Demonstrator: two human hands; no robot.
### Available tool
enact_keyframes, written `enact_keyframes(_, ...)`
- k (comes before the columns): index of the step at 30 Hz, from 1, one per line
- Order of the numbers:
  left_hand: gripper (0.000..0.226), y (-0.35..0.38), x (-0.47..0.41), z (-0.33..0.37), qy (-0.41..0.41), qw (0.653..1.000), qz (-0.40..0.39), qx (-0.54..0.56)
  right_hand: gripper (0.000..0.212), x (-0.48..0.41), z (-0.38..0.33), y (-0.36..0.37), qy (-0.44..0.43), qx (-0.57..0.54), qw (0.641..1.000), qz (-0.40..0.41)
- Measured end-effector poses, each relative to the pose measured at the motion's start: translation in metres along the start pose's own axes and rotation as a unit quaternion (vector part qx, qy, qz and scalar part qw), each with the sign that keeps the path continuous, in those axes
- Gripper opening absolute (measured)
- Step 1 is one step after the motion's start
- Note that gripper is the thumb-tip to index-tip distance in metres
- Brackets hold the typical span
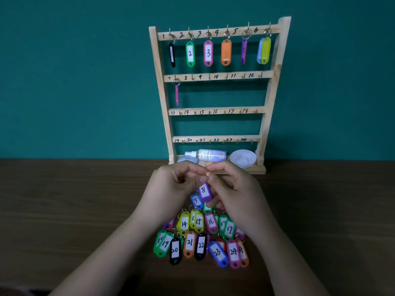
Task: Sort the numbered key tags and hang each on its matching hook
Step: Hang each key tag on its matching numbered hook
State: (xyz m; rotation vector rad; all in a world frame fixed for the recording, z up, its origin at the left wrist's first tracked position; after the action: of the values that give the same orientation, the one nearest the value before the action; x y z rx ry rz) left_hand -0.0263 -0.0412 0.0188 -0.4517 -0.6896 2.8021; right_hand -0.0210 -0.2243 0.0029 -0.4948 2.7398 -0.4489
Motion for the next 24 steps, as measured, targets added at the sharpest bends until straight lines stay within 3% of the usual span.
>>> enact_keyframes(3, 0.007, 0.003, -0.001, 0.002, 0.018, 0.998, 0.008, -0.052, 0.015, 0.001, 0.0, -0.001, -0.024, 0.032, 0.999, 0.023)
enact_keyframes(7, 0.011, 0.002, -0.001, -0.002, 0.014, 1.0, 0.01, -0.012, 0.013, 0.0, 0.001, -0.002, -0.023, 0.03, 0.998, 0.044)
enact_keyframes(11, 0.032, -0.001, -0.004, -0.005, 0.0, 0.999, 0.019, 0.049, 0.012, 0.0, 0.004, -0.005, 0.002, 0.05, 0.997, 0.062)
enact_keyframes(19, 0.014, -0.02, -0.026, -0.001, 0.01, 0.998, 0.037, 0.047, 0.016, -0.001, 0.006, -0.017, 0.02, 0.029, 0.996, 0.08)
enact_keyframes(24, 0.021, -0.047, -0.066, 0.019, 0.005, 0.995, 0.098, 0.011, 0.017, -0.003, 0.005, -0.021, 0.024, 0.019, 0.996, 0.089)
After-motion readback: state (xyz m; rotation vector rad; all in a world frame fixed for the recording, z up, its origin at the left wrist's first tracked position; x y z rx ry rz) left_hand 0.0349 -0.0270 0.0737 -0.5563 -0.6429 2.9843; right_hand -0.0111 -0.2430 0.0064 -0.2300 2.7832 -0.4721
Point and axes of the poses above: each hand's wrist, its own x-axis away from the middle knuckle, its own y-axis out of the palm, z = x × y, the point moved 2 cm from there along -x, towards the middle knuckle, and after that the axes turned 13 degrees about -z, right-handed, at the moved point
